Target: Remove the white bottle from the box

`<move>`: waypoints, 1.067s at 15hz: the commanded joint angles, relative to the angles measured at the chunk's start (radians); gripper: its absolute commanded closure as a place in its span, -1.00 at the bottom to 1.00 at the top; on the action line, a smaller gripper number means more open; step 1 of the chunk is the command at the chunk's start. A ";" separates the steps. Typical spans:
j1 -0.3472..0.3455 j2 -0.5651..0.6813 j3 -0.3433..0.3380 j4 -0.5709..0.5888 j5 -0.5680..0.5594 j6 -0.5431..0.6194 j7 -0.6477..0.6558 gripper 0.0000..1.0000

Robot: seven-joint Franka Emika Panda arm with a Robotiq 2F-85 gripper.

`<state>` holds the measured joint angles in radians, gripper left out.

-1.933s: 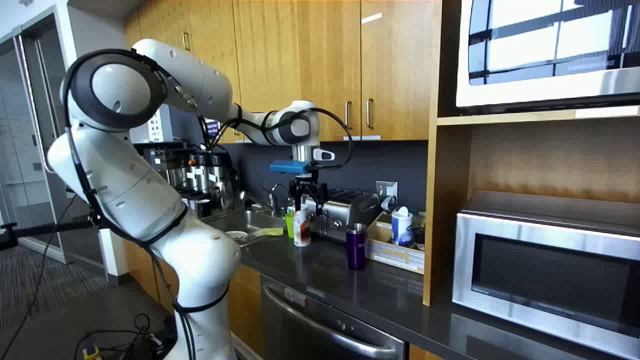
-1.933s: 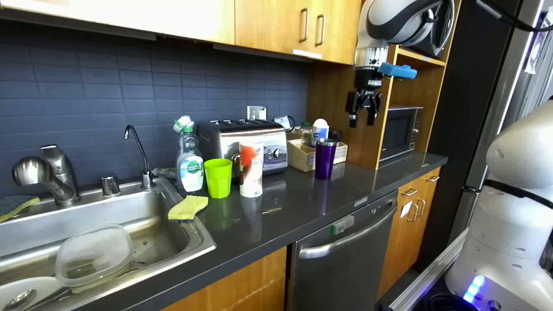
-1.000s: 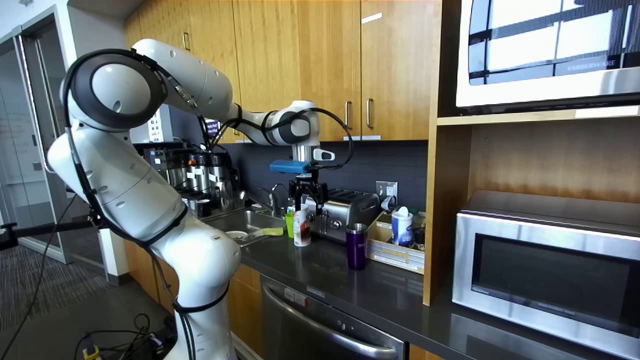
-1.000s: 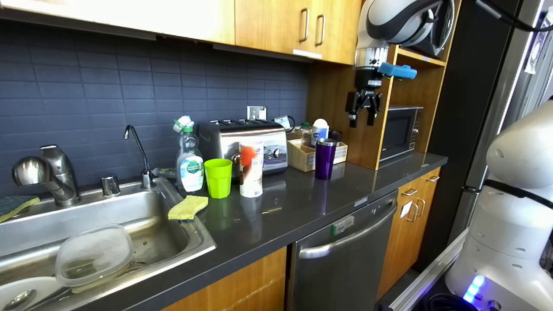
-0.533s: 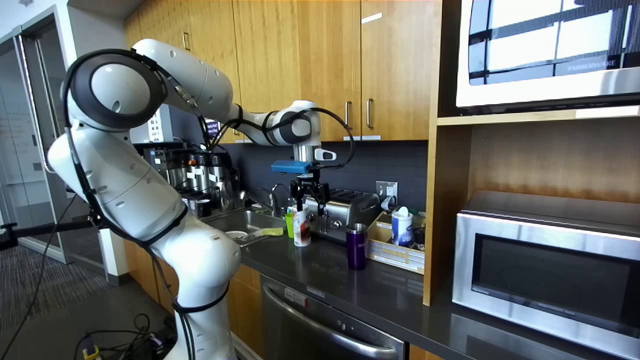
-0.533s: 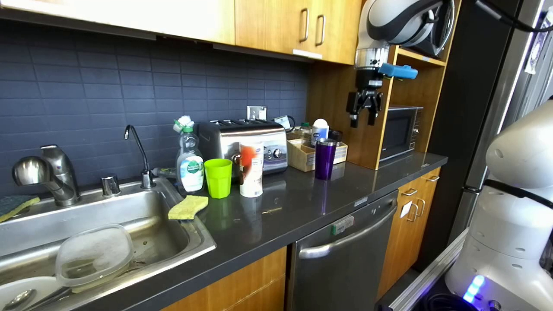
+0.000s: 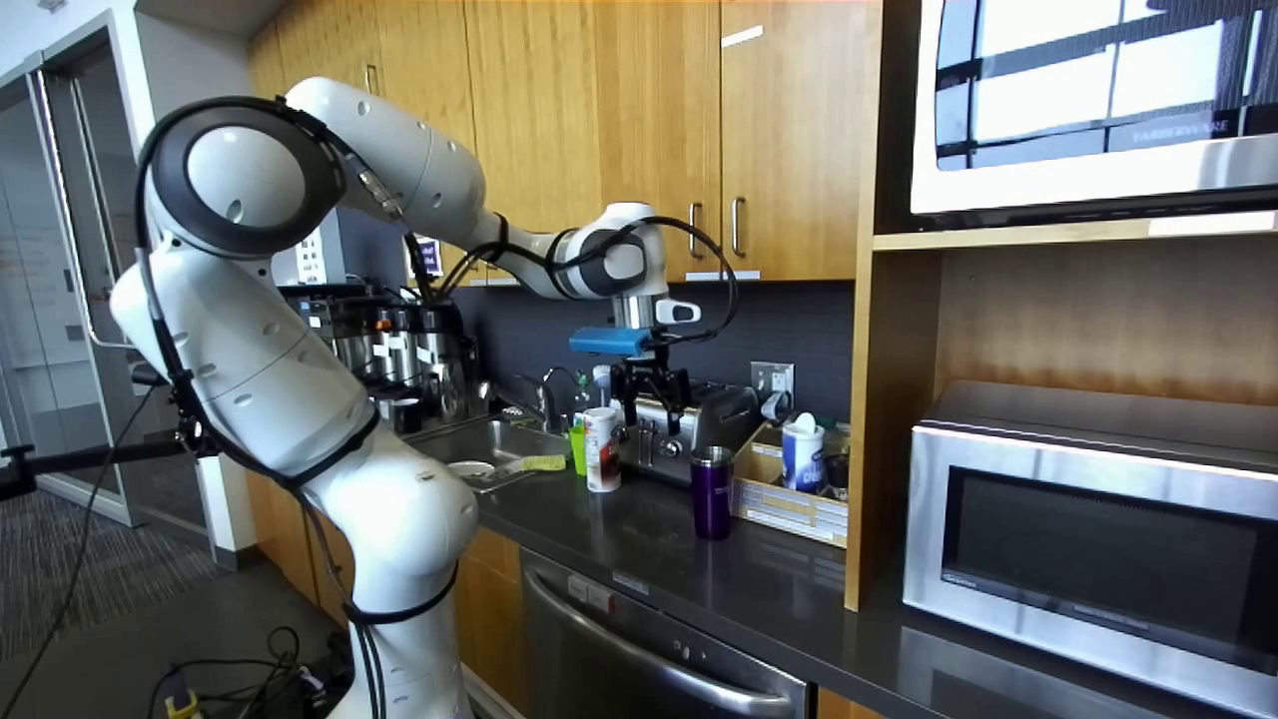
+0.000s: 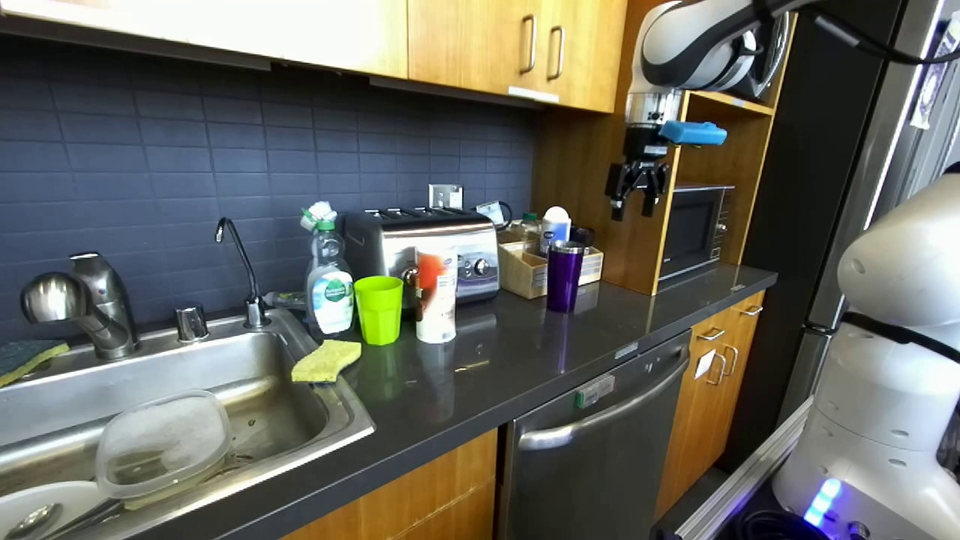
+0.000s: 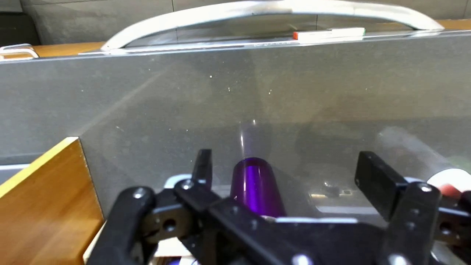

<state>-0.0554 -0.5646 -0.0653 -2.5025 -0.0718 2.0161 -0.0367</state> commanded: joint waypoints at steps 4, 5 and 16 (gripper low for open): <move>-0.006 0.118 -0.011 0.047 -0.011 0.153 -0.030 -1.00; -0.006 0.133 -0.013 0.056 -0.011 0.175 -0.033 -1.00; -0.028 0.309 -0.047 0.201 -0.010 0.331 -0.085 -1.00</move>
<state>-0.0705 -0.3090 -0.0987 -2.3507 -0.0718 2.3178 -0.0895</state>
